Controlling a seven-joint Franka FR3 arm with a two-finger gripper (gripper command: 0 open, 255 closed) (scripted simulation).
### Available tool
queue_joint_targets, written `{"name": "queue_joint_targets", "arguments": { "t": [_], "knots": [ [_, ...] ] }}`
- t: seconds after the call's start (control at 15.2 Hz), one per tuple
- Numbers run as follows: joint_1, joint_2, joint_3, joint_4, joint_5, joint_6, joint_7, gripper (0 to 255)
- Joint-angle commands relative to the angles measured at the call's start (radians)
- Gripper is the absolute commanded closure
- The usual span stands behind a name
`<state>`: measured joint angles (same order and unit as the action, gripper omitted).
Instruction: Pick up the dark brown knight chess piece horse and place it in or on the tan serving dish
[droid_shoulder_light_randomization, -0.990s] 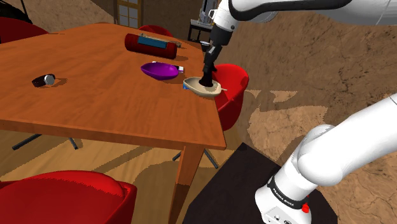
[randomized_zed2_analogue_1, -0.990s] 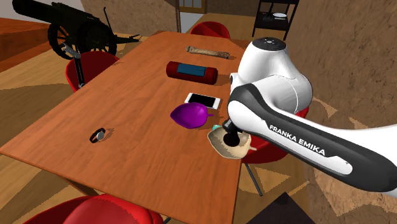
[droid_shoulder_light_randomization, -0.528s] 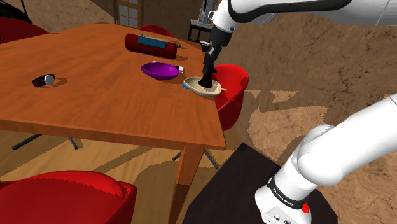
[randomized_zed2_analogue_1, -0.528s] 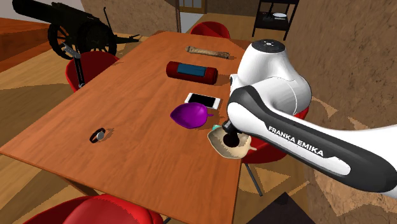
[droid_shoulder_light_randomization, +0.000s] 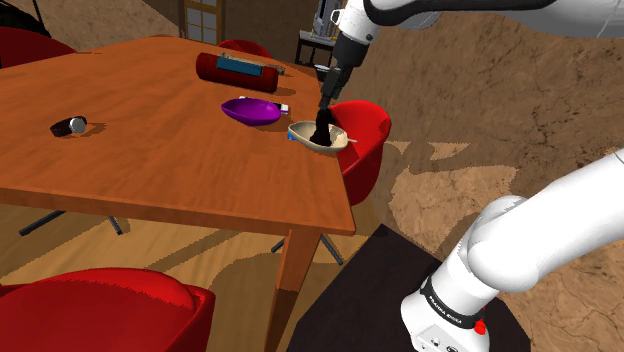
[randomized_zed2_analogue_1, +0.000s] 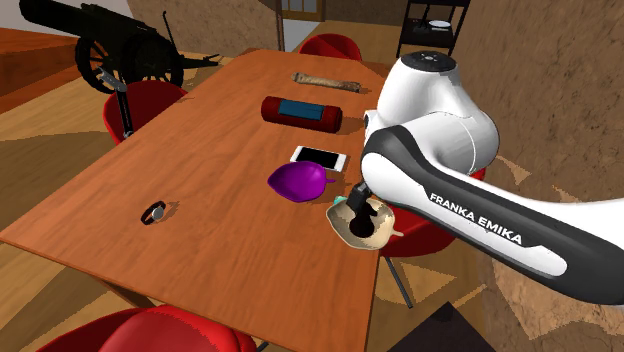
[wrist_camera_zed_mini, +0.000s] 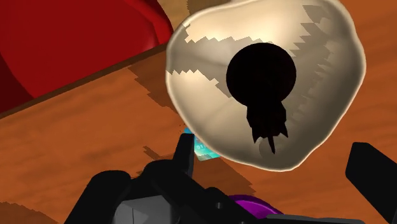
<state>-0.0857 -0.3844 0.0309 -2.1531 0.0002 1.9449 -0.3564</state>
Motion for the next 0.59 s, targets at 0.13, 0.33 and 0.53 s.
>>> {"name": "queue_joint_targets", "arguments": {
  "t": [0.13, 0.33, 0.53],
  "knots": [
    [0.001, -0.007, 0.002, 0.079, 0.0, -0.087, 0.002, 0],
    [0.001, -0.007, 0.002, 0.079, 0.0, -0.087, 0.002, 0],
    [0.001, -0.007, 0.002, 0.079, 0.0, -0.087, 0.002, 0]
  ]
}}
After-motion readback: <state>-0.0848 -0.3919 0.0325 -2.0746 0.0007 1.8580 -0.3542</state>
